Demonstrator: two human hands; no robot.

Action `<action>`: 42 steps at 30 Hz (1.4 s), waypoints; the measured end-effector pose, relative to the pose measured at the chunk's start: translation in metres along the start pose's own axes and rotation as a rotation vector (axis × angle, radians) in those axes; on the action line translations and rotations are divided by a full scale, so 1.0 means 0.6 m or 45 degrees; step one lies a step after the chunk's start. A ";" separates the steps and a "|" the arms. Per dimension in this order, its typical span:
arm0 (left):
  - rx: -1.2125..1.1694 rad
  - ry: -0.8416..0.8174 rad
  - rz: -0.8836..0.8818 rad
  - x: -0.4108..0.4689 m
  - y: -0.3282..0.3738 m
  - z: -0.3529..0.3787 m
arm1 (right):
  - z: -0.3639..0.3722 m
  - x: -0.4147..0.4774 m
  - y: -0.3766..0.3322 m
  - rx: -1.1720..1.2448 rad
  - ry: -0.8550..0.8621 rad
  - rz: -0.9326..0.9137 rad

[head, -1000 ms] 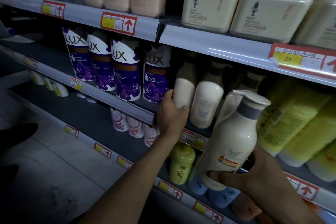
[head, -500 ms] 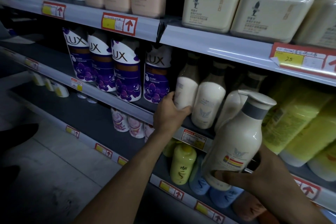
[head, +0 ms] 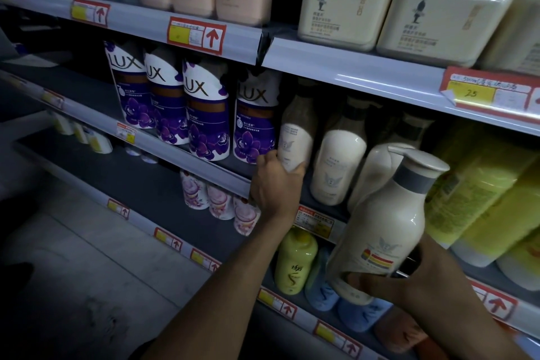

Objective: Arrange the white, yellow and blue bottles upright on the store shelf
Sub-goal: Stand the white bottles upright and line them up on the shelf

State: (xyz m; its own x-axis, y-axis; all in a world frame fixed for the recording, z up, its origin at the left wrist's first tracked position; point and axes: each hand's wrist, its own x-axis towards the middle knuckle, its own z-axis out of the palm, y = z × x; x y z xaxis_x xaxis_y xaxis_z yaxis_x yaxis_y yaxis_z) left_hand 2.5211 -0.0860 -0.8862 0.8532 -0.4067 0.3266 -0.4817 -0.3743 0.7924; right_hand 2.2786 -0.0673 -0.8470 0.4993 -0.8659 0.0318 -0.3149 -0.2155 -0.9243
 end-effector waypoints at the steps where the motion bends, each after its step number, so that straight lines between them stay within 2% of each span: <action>1: 0.028 -0.014 0.010 0.000 -0.004 0.001 | 0.000 -0.005 -0.008 0.035 -0.023 -0.073; 2: 0.046 -0.026 0.015 0.000 -0.008 0.002 | -0.005 -0.022 -0.007 0.024 -0.021 0.010; 8: 0.117 -0.016 0.056 0.010 -0.015 0.003 | -0.012 -0.018 0.006 -0.036 -0.037 -0.031; 13: 0.282 0.006 0.175 0.019 -0.008 0.012 | -0.008 -0.023 -0.002 -0.018 -0.036 0.014; 24: 0.100 0.061 0.075 0.029 -0.015 0.037 | -0.014 -0.021 0.008 -0.050 0.013 0.008; 42: 0.047 0.044 0.067 0.030 -0.022 0.046 | -0.002 -0.027 0.000 -0.061 -0.012 -0.006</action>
State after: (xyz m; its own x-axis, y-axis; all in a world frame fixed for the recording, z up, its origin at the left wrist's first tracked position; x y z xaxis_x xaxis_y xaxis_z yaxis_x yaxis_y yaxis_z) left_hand 2.5374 -0.1113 -0.9049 0.8327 -0.3975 0.3855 -0.5325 -0.3838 0.7544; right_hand 2.2694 -0.0540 -0.8472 0.5083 -0.8606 0.0322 -0.3507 -0.2410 -0.9049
